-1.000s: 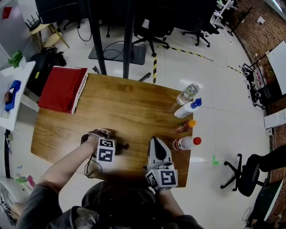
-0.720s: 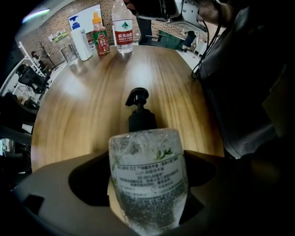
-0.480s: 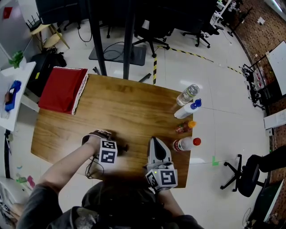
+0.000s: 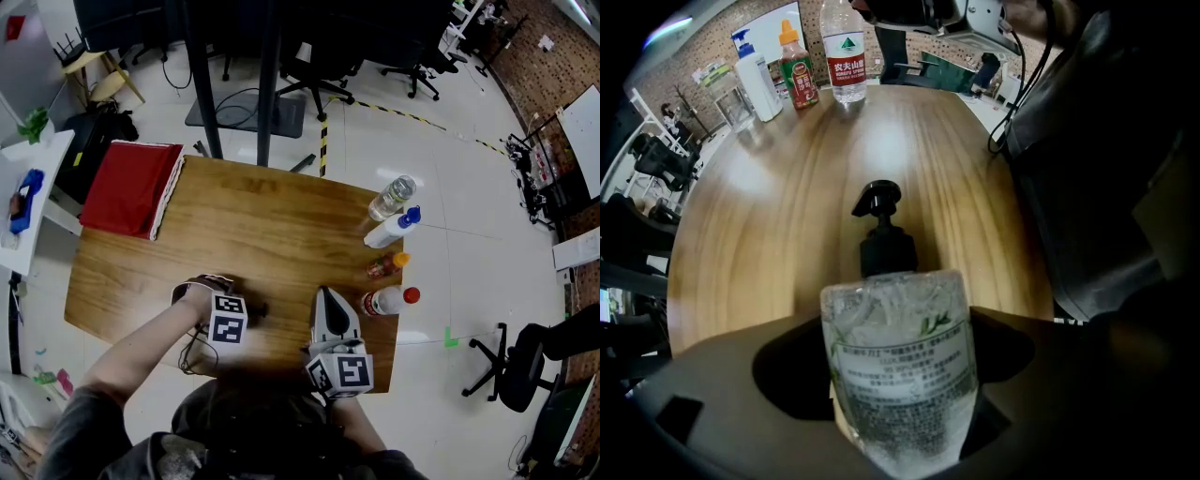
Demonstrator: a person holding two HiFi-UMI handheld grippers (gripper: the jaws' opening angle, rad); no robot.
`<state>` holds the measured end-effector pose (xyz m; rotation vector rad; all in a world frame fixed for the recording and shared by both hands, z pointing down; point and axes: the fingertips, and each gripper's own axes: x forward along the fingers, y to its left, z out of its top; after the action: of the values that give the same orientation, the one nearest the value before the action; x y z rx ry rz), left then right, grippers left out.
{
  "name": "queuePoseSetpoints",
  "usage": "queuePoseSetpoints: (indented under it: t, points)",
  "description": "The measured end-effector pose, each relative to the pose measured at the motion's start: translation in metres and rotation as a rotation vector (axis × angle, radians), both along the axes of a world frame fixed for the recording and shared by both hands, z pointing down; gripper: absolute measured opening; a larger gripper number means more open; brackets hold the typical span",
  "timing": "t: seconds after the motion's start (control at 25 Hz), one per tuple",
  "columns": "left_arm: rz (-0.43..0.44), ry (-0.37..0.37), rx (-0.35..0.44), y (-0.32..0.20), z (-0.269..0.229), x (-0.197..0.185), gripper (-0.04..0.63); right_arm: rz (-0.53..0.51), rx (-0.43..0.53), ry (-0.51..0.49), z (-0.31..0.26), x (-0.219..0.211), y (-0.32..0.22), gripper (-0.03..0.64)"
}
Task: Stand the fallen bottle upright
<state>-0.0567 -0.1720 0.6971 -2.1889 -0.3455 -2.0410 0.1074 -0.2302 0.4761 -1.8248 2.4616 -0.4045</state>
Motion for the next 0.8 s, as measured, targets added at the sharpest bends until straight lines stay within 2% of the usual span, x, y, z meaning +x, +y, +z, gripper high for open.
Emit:
queuePoseSetpoints:
  t: [0.8]
  points:
    - [-0.036,0.037,0.009,0.012,-0.004,-0.002,0.405,-0.004,-0.001,0.002,-0.003,-0.001,0.014,0.009]
